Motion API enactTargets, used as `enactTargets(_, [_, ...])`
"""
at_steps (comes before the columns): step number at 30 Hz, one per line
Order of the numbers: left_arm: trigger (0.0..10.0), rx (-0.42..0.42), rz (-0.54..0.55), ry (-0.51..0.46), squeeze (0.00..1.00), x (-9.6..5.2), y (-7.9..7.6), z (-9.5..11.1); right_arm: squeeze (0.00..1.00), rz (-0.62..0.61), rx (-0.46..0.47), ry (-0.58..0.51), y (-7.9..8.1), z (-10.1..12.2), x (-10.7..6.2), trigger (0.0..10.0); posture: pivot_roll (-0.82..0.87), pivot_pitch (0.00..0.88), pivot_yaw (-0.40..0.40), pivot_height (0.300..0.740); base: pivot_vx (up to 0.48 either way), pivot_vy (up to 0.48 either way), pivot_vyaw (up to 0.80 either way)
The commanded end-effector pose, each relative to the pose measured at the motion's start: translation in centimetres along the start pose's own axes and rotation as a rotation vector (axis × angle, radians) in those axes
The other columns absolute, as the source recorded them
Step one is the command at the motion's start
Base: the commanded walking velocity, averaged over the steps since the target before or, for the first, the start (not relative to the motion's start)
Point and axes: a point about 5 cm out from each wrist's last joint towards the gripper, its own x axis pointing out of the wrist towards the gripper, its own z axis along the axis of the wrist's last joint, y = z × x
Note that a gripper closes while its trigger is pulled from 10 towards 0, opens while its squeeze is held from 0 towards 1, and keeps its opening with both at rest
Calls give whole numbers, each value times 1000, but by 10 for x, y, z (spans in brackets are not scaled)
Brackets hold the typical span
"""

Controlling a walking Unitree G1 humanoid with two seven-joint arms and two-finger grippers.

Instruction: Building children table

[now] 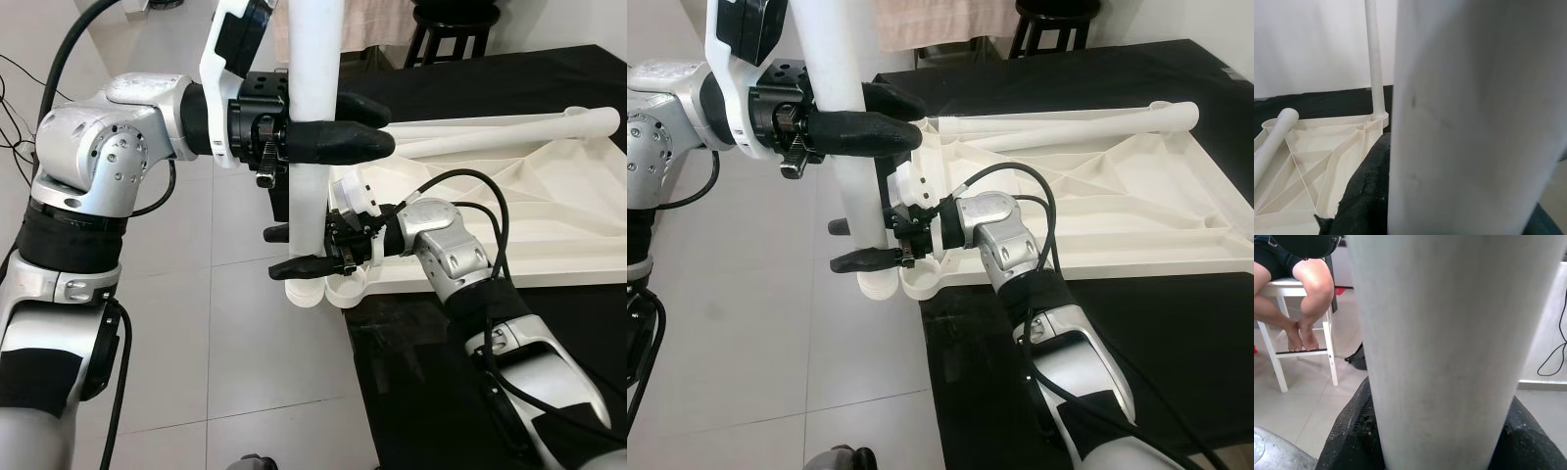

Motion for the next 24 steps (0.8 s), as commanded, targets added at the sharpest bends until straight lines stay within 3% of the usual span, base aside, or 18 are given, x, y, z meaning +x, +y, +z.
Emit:
enactTargets(1, [0,-27,-194,-71,0,28,-16,3,0,-44,3,-23,-2,0,1,0,35,121,60,740,0,0,0])
enactTargets(6, [0,-34,-229,-95,0,45,-23,11,0,-41,4,-31,-2,0,1,0,35,123,59,740,0,0,0])
enactTargets(13, [0,-74,-292,-125,0,49,-27,15,0,-14,3,-48,1,2,3,0,35,122,58,740,0,0,0])
enactTargets(19, [0,-107,-371,-165,0,61,-30,35,0,10,-1,-61,4,3,6,0,34,121,57,740,0,0,0])
enactTargets(20, [510,-101,-356,-152,0,67,-29,39,0,7,-3,-61,4,3,7,0,34,120,56,740,0,0,0])
enactTargets(21, [10000,-109,-317,-137,859,72,-24,42,0,-3,-7,-59,4,3,7,0,34,120,55,740,0,0,0])
enactTargets(24, [10000,-116,-287,-128,859,76,-21,43,0,-10,-9,-58,3,3,6,0,34,120,55,740,0,0,0])
